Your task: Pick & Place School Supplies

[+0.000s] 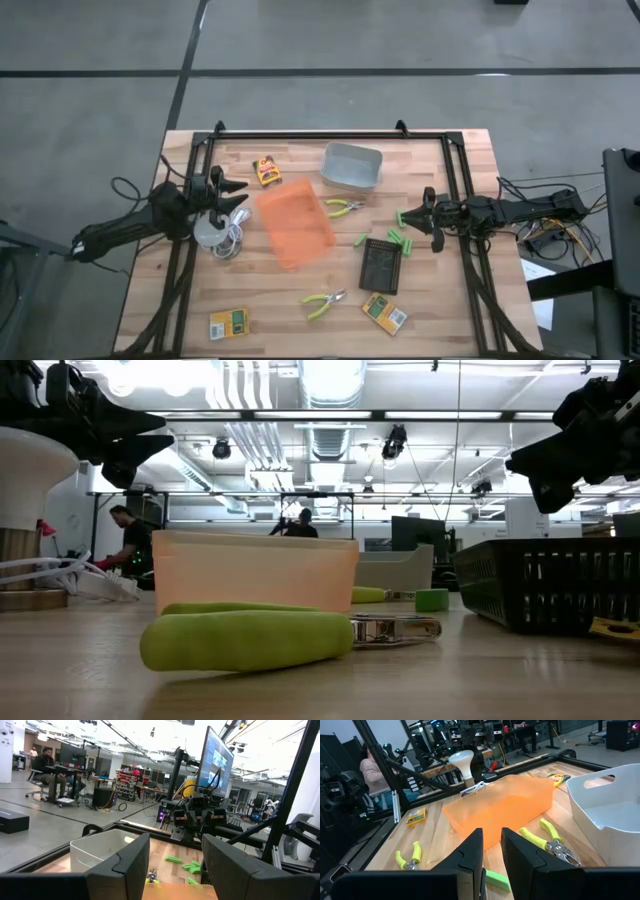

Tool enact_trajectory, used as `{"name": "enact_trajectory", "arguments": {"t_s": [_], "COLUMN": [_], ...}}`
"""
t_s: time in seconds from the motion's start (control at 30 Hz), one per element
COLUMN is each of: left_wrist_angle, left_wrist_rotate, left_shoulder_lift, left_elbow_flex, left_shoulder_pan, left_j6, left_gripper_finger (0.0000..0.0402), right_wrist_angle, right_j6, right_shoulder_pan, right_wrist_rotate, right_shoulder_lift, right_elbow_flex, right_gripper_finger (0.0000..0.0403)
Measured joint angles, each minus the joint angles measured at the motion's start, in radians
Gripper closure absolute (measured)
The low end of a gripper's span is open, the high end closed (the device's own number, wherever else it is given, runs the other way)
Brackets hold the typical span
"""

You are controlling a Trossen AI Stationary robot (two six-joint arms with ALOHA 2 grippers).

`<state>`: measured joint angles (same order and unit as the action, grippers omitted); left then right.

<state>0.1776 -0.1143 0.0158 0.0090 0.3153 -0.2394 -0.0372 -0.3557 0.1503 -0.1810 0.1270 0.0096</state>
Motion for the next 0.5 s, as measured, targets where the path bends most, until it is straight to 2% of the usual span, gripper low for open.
{"name": "enact_trajectory", "arguments": {"t_s": [0.5], "left_wrist_angle": [0.000], "left_wrist_rotate": [0.000], "left_shoulder_lift": [0.000], "left_elbow_flex": [0.000], "left_shoulder_pan": [0.000], "left_j6": [0.000], "left_gripper_finger": [0.0213], "right_wrist_angle": [-0.003], "right_j6": [0.016], "right_shoulder_pan": [0.000], "right_wrist_rotate": [-0.002], "right_shoulder_lift": [0.000], "right_elbow_flex": [0.000], "right_gripper_finger": [0.0335]}}
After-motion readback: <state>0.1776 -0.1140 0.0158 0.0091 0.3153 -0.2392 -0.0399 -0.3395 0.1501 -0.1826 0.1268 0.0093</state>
